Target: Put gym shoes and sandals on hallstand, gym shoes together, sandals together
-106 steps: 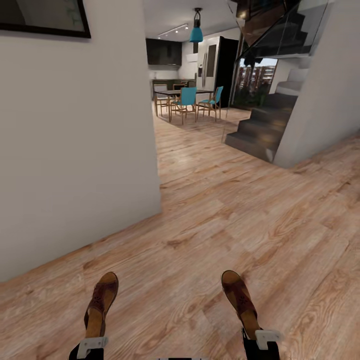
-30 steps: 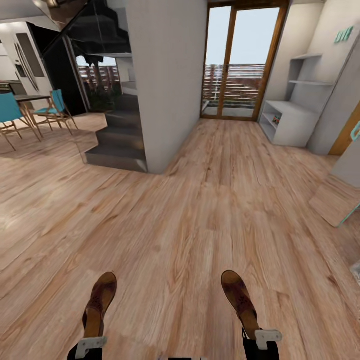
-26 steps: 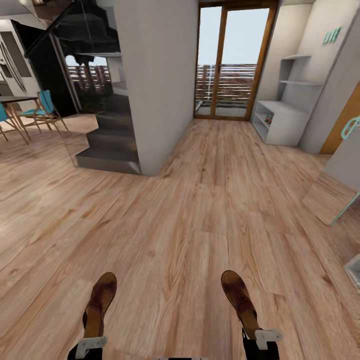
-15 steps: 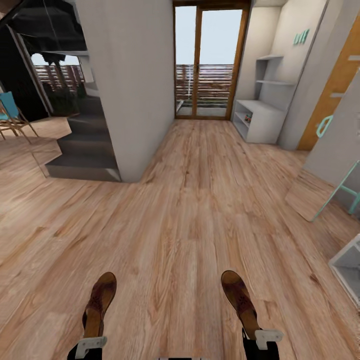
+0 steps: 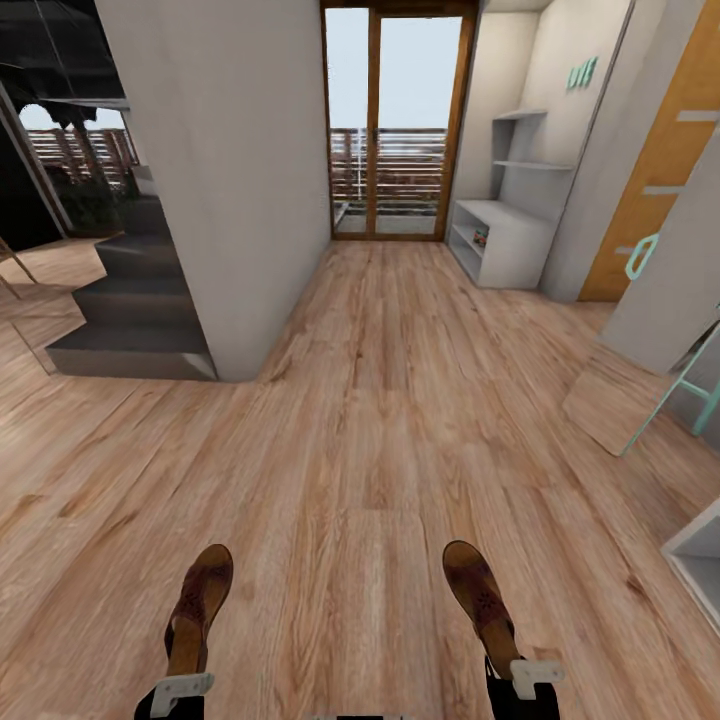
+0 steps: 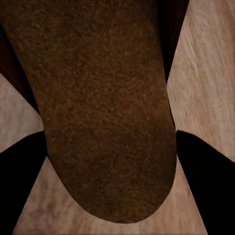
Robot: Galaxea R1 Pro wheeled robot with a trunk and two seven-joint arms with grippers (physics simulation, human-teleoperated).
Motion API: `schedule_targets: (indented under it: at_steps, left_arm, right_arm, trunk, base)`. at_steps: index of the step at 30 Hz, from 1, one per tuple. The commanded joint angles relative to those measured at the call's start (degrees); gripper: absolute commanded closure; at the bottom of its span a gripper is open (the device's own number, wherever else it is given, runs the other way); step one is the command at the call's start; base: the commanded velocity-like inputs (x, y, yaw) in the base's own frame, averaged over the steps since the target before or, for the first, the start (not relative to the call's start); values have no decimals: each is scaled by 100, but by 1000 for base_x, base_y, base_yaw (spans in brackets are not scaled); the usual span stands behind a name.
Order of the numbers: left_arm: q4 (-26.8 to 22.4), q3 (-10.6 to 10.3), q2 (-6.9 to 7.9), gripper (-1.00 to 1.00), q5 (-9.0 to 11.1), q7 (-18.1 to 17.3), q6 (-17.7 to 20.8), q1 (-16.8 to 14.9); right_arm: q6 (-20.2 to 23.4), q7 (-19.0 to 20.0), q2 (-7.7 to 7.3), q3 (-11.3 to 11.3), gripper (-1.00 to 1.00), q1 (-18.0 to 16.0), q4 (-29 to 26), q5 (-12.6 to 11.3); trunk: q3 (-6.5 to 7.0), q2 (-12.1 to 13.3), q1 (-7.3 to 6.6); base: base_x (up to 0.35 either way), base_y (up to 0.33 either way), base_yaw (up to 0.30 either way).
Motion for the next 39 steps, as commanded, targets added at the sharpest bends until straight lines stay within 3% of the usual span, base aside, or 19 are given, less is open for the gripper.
schedule_targets:
  at_steps: [1,33,39]
  left_arm:
    - [2,50,-3,100,-19,-45,-19,-6]
    - [2,50,5,100,-20,-36,-19,-6]
    - [2,50,6,100,-20,-36,-19,-6]
  right_arm:
    - [-16,-9,-1,-45,100,-4,5,59]
    - [-17,-16,15,-42,100,-4,11,66]
    - [-18,-16,16,-45,100,-4,13,67]
  trunk:
    - [-4,-2,2]
    - [-4,-2,2]
    - [-4,-2,2]
  base:
    - [339,63,-1]
    - [339,75,0]
    - [339,33,-158]
